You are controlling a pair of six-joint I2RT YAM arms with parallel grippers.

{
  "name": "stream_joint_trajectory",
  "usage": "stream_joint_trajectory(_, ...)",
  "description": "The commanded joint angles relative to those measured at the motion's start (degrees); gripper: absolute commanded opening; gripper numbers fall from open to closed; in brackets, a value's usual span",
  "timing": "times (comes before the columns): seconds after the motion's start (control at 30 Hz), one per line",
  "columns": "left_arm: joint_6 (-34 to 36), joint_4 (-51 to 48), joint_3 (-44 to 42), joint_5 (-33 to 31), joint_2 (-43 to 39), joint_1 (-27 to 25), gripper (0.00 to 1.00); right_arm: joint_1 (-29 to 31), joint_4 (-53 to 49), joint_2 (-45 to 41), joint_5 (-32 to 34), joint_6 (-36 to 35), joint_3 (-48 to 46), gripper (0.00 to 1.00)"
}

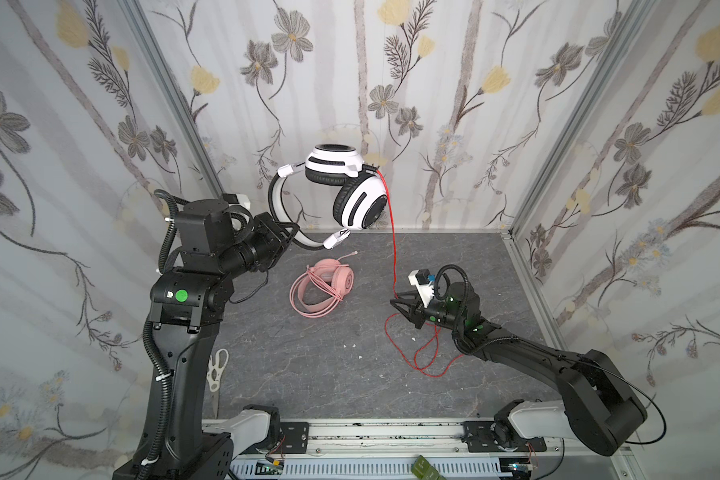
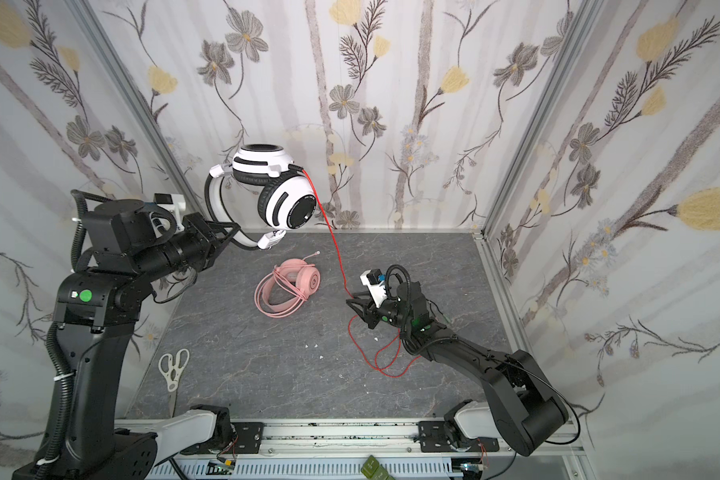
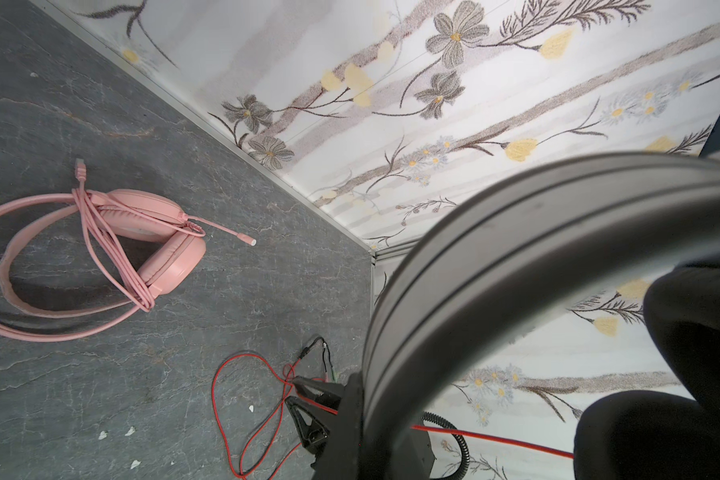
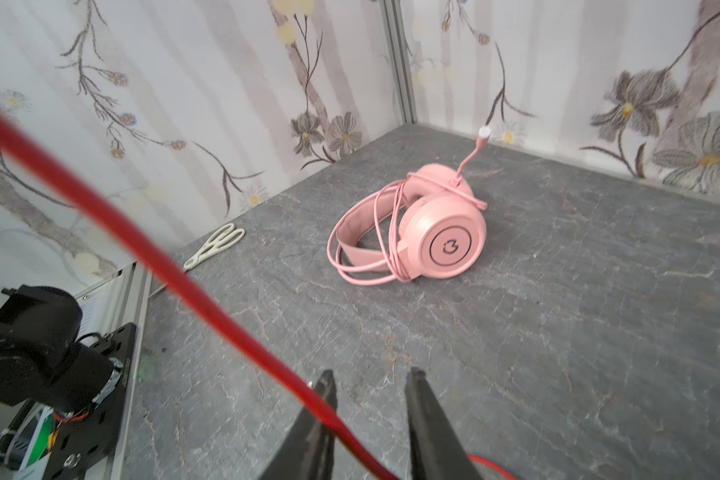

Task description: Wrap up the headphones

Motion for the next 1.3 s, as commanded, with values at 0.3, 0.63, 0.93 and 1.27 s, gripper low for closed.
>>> stream_joint_trajectory(0.3,10.9,-0.1,-13.2,-14.1,-3.1,2.2,0.0,2.6,-23.1,-22.2,18.9,-1.6,-7.1,0.0)
stream_joint_trajectory(0.63,17.0,-2.1,-28.1,-21.7,-5.7,1.9,0.0,3.5,-43.4,-31.5,31.4,-7.1,5.9,0.0)
stream_joint_trajectory(0.93,20.7,-4.3,-31.6,-28.4,-6.2,-2.8,0.0,8.0,-48.1,-33.3,23.7,-19.2,18.1,0.0)
stream_joint_trajectory(1.27,24.6,-9.3,-29.7,-44.3,-2.6,-9.4,0.0,10.4,-54.2,-32.1,13.9,-23.9,30.7,0.0)
